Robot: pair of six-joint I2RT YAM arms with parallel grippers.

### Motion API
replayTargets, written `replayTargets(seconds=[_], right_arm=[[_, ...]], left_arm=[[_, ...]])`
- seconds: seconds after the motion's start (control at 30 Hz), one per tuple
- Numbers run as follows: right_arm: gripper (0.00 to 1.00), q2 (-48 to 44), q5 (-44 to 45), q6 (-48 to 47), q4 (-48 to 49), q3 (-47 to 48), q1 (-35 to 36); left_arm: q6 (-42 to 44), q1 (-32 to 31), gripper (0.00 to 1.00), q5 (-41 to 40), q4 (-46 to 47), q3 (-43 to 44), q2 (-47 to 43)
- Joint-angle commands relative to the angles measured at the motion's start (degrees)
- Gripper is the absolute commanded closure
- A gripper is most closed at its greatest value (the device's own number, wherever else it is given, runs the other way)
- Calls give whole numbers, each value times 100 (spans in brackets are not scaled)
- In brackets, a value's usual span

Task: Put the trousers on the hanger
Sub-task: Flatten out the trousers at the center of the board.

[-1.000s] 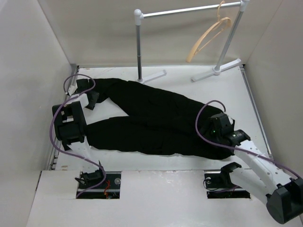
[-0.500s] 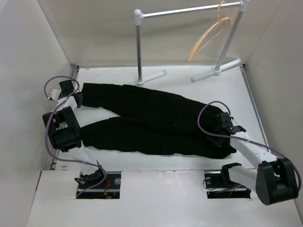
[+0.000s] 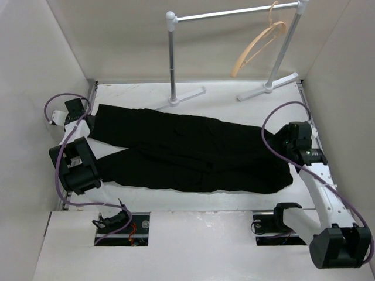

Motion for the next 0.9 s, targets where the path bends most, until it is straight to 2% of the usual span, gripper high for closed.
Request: replayTargets(seconds=[0.0,0.1,0.2,0.33,0.5,0.57,0.63,0.7,0.73,0.8,0.87], right_arm=[[30,443,-1,-402,533,427,-521],[33,1312,-291,-648,1271,726,-1014],[41,2401,-73,-702,1642,1156,-1383],[40,3510,-28,-640,1704,1605,-1499],[40,4223,16,-623,1625,1957,-1516],[44,4434,-45,-579,1608,2045,-1508],[52,4593,-45,-579,1572,2133,-1499],[52,4593,-45,-579,1572,2133,-1499],[81,4802,-54,-527,1537,2307,-1490],[91,4892,-19,-509,1537,2484,-1490],[95,4901,16,-474,1590,2660,-1551]], left_arm=[[14,42,56,-145,-439,161,-52],[-3,-89,53,-531,-616,232,-324],[58,-396,51,-744,-598,302,-562],[-21,-1265,51,-665,-485,-4,-895],[-47,-2689,51,-700,-107,-751,-1300],[-39,-3033,51,-656,-98,-971,-1423],[-39,-3253,51,-656,-98,-1208,-1599],[14,-3333,51,-647,-63,-1428,-1783],[23,-3333,51,-630,-62,-1499,-1854],[102,-3281,51,-498,-89,-1709,-2082],[207,-3149,51,-305,-132,-1912,-2310]])
